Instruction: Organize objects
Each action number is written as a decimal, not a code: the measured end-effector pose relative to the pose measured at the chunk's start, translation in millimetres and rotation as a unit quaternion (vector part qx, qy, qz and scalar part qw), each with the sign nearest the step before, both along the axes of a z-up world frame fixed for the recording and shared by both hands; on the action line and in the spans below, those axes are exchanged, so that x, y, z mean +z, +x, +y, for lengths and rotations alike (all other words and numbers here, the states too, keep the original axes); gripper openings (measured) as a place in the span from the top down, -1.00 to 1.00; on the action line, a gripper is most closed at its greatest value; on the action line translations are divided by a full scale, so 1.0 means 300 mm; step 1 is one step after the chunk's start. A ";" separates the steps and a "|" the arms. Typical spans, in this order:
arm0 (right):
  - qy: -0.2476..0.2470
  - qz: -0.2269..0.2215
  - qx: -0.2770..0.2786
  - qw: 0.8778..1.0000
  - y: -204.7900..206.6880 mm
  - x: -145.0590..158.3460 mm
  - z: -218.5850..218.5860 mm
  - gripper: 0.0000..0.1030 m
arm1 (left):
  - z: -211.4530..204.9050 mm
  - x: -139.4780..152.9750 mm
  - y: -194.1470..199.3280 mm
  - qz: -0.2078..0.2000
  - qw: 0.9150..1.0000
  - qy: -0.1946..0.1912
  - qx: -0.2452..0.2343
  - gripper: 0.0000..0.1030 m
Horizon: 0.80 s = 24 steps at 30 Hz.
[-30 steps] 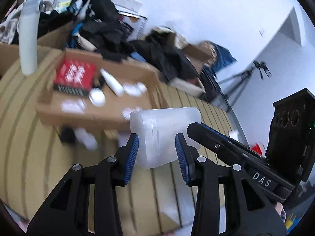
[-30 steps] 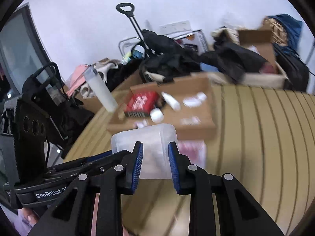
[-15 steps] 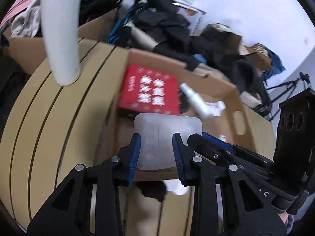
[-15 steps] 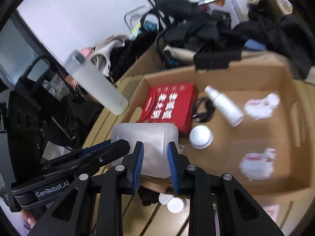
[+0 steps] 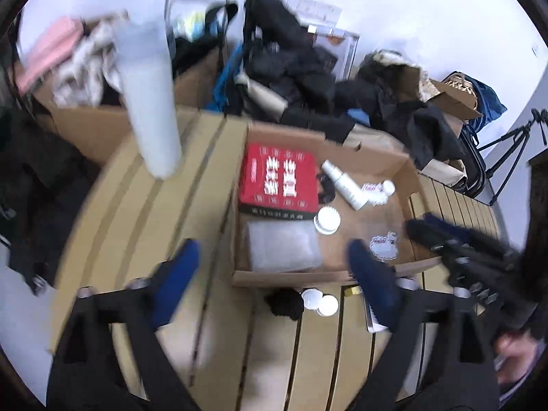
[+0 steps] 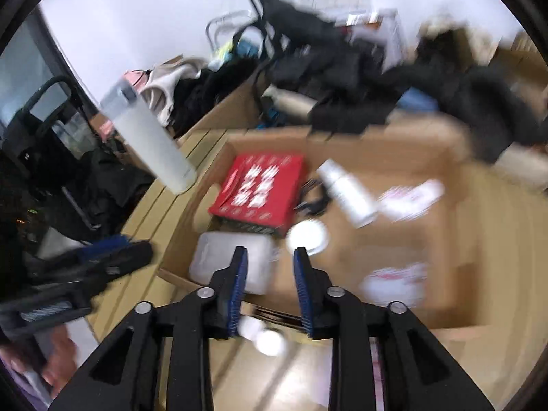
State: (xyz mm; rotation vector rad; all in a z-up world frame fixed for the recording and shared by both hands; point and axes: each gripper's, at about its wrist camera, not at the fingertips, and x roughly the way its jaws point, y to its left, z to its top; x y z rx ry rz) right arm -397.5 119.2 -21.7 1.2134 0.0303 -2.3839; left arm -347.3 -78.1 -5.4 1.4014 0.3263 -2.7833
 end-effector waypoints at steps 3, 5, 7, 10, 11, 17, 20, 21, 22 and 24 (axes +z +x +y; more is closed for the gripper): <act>0.018 0.036 -0.004 0.999 0.063 0.143 0.102 -0.69 | 0.032 0.121 0.098 0.028 0.999 -0.021 -0.009 -1.00; 0.023 0.053 -0.019 0.998 0.107 0.225 0.181 -0.69 | 0.057 0.186 0.166 0.046 0.998 -0.042 -0.002 -1.00; 0.022 0.061 -0.032 0.997 0.149 0.284 0.254 -0.69 | 0.079 0.223 0.211 0.052 0.997 -0.057 -0.001 -1.00; 0.000 0.059 -0.030 0.998 0.224 0.326 0.342 -0.69 | 0.109 0.253 0.278 0.049 0.996 -0.076 0.004 -1.00; -0.006 0.059 -0.026 0.998 0.251 0.331 0.362 -0.69 | 0.121 0.259 0.305 0.048 0.995 -0.085 0.006 -1.00; -0.014 0.070 -0.009 0.997 0.482 0.261 0.441 -0.69 | 0.165 0.217 0.517 0.043 0.996 -0.082 0.019 -1.00; 0.001 0.100 -0.007 0.995 0.654 0.165 0.456 -0.69 | 0.187 0.156 0.694 0.064 0.997 -0.033 0.020 -1.00; 0.012 0.107 -0.006 0.994 0.704 0.122 0.454 -0.69 | 0.194 0.131 0.740 0.068 0.997 -0.020 0.021 -1.00; 0.017 0.104 -0.007 0.994 0.748 0.069 0.456 -0.69 | 0.204 0.085 0.796 0.071 0.997 -0.004 0.022 -1.00; -0.001 0.072 0.000 0.997 0.792 -0.024 0.458 -0.69 | 0.231 0.024 0.826 0.062 0.998 0.004 0.019 -1.00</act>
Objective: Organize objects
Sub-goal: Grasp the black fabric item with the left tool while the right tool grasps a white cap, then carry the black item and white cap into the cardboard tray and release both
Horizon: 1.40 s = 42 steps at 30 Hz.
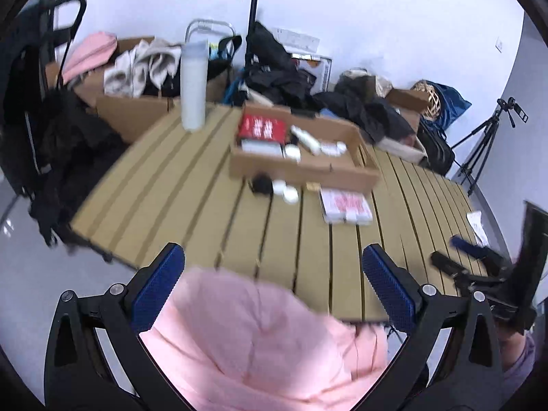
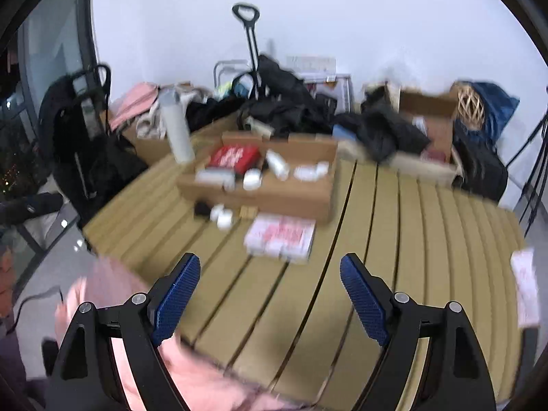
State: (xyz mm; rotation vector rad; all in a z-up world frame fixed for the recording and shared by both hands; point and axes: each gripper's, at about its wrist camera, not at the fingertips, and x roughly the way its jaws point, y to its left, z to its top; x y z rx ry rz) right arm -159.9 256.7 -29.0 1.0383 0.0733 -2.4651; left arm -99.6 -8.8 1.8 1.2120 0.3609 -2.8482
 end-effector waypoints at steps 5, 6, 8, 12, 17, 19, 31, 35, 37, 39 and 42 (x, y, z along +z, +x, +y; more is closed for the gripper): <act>0.012 -0.032 0.003 0.999 -0.014 -0.107 -0.010 -0.65 | 0.066 -0.080 -0.056 -0.026 0.999 -0.038 -0.011 -1.00; 0.011 -0.030 -0.001 0.999 -0.023 -0.106 -0.004 -0.65 | 0.069 -0.082 -0.063 -0.021 0.999 -0.032 -0.017 -1.00; 0.006 -0.030 -0.005 1.000 -0.049 -0.104 -0.001 -0.64 | 0.062 -0.094 -0.106 -0.010 0.999 -0.017 -0.025 -1.00; 0.009 -0.034 0.001 0.999 -0.117 -0.139 -0.040 -0.31 | -0.018 -0.159 -0.272 -0.023 1.000 -0.021 0.000 -0.86; 0.009 -0.043 0.032 0.999 -0.213 -0.183 -0.139 -0.12 | -0.106 -0.282 -0.558 -0.054 0.998 -0.014 0.004 -0.43; 0.011 -0.045 0.050 0.998 -0.273 -0.202 -0.201 -0.09 | -0.116 -0.348 -0.649 -0.078 0.997 -0.022 0.006 -0.24; 0.059 -0.047 0.107 0.991 -0.587 -0.424 -0.578 0.16 | -0.173 -0.484 -0.754 -0.086 0.992 0.086 -0.037 0.58; 0.091 -0.024 0.107 0.990 -0.577 -0.456 -0.610 0.39 | -0.213 -0.499 -0.734 -0.081 0.990 0.115 -0.026 0.59; 0.090 -0.022 0.105 0.990 -0.581 -0.453 -0.611 0.39 | -0.219 -0.502 -0.740 -0.082 0.989 0.124 -0.022 0.59; 0.085 -0.024 0.104 0.991 -0.585 -0.452 -0.608 0.39 | -0.214 -0.494 -0.743 -0.084 0.990 0.109 -0.016 0.60; 0.092 -0.028 0.103 0.990 -0.582 -0.448 -0.611 0.39 | -0.207 -0.456 -0.708 -0.080 0.992 0.093 -0.009 0.61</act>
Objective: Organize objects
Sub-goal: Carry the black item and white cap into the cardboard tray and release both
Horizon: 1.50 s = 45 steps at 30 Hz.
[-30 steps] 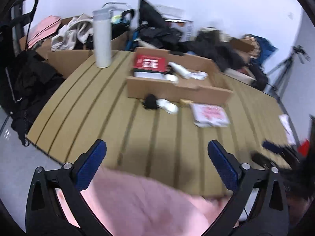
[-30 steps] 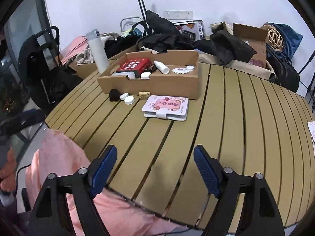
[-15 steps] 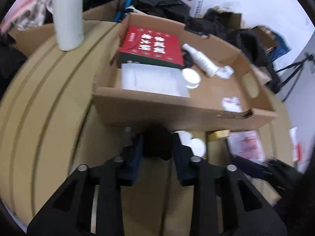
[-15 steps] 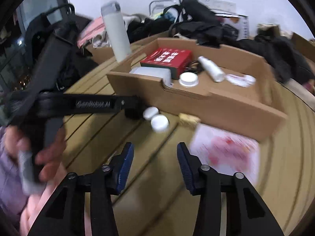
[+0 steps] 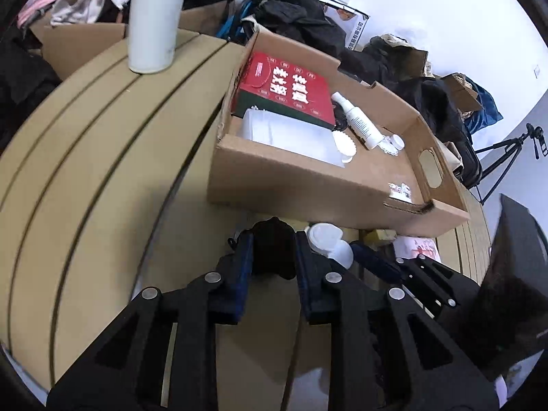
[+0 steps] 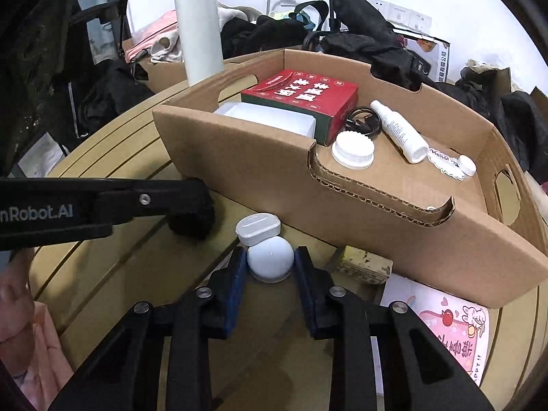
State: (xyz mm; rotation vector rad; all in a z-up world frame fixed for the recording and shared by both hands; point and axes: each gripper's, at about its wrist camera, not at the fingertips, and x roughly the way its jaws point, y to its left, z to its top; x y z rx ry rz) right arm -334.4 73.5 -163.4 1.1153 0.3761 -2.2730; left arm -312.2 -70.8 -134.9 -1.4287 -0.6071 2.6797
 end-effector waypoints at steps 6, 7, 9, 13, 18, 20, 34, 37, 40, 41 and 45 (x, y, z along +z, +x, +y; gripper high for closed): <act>-0.020 0.007 -0.010 1.000 0.148 0.137 0.110 0.40 | 0.063 0.192 0.235 0.022 0.999 -0.034 0.002 0.61; -0.020 0.008 -0.017 1.000 0.201 0.171 0.152 0.40 | 0.089 0.235 0.301 0.028 0.999 -0.047 0.001 0.61; -0.026 0.004 -0.026 0.999 0.309 0.224 0.240 0.40 | 0.136 0.303 0.426 0.044 0.998 -0.037 -0.008 0.61; -0.035 0.011 -0.063 0.997 0.537 0.297 0.444 0.40 | 0.239 0.374 0.580 0.060 0.997 0.000 -0.044 0.61; -0.049 0.029 -0.106 0.993 0.599 0.361 0.582 0.40 | 0.343 0.430 0.576 0.071 0.995 -0.018 -0.075 0.61; -0.061 0.037 -0.113 0.991 0.596 0.388 0.608 0.40 | 0.359 0.450 0.555 0.076 0.994 -0.012 -0.083 0.61; -0.075 0.044 -0.009 0.996 -0.084 0.851 0.543 0.39 | 0.374 0.676 -0.415 0.024 0.990 -0.032 -0.134 0.61; -0.068 -0.023 -0.025 0.997 -0.370 0.713 0.476 0.39 | 0.365 0.485 -0.634 -0.030 0.993 -0.009 -0.113 0.61; -0.054 -0.076 -0.059 0.994 -0.589 0.502 0.420 0.39 | 0.361 0.259 -0.799 -0.078 0.992 0.017 -0.099 0.61; -0.044 -0.085 -0.066 0.993 -0.634 0.442 0.398 0.39 | 0.365 0.218 -0.823 -0.084 0.992 0.013 -0.097 0.61; -0.026 -0.126 -0.093 0.987 -0.780 0.246 0.351 0.39 | 0.382 0.085 -0.890 -0.108 0.989 0.003 -0.103 0.60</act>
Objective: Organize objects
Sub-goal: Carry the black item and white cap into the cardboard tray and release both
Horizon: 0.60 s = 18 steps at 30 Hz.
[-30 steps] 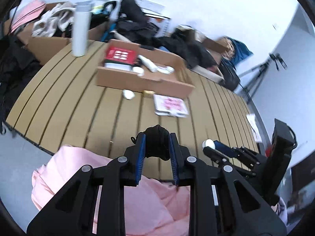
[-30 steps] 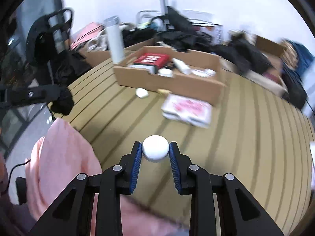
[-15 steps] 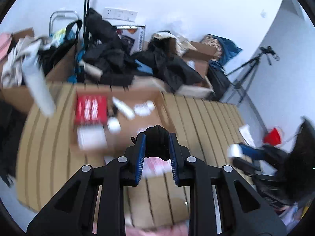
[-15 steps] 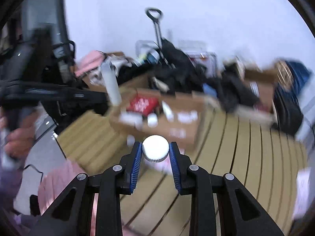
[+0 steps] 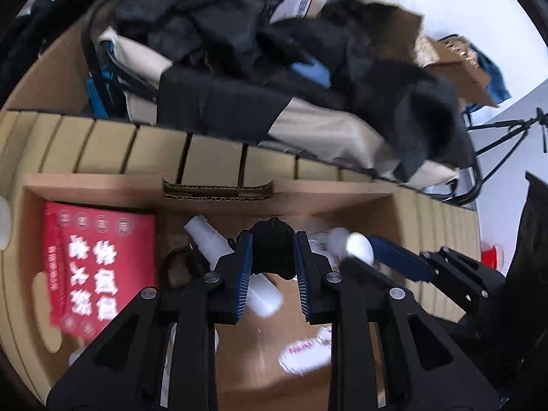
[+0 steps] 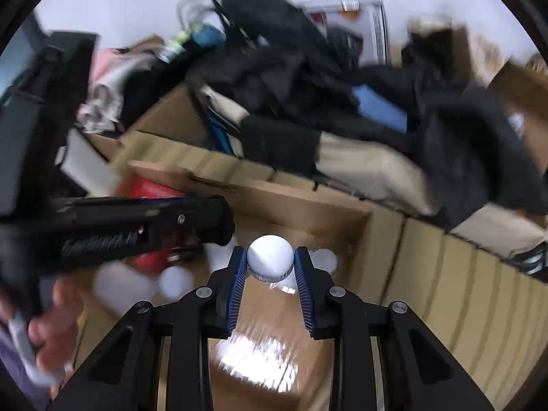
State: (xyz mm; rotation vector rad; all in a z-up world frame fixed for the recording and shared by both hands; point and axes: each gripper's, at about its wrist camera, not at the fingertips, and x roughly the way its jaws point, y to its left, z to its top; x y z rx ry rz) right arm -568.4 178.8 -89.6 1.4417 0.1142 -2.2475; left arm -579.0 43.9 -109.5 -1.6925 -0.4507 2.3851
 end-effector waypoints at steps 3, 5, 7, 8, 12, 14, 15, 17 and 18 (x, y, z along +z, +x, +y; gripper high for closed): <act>-0.001 -0.020 0.002 1.000 -0.036 -0.069 -0.015 0.39 | -0.006 -0.033 0.001 0.003 1.000 -0.008 0.001 0.44; 0.034 -0.012 0.010 0.999 -0.047 -0.086 -0.040 0.31 | -0.011 -0.024 0.008 0.011 1.000 -0.014 -0.008 0.09; 0.037 -0.004 0.010 0.999 -0.043 -0.081 -0.036 0.01 | -0.027 0.022 0.032 0.029 0.999 -0.017 -0.007 0.06; 0.027 -0.002 0.011 1.000 -0.036 -0.067 -0.031 -0.20 | -0.038 0.047 0.039 0.032 0.999 -0.019 -0.007 0.02; 0.034 0.027 0.008 0.999 0.022 0.042 0.002 -0.29 | -0.091 0.191 0.105 0.054 0.998 -0.037 -0.005 -0.29; 0.035 0.041 0.008 0.999 0.062 0.123 0.029 -0.29 | -0.139 0.286 0.178 0.061 0.996 -0.061 -0.001 -0.55; 0.038 0.049 0.008 0.998 0.086 0.167 0.046 -0.29 | -0.161 0.324 0.214 0.064 0.995 -0.072 0.001 -0.57; 0.044 0.063 0.009 0.997 0.141 0.266 0.093 -0.29 | -0.202 0.393 0.294 0.069 0.993 -0.097 0.002 -0.73; 0.047 0.070 0.009 0.996 0.169 0.309 0.114 -0.29 | -0.224 0.426 0.335 0.073 0.991 -0.110 0.006 -0.73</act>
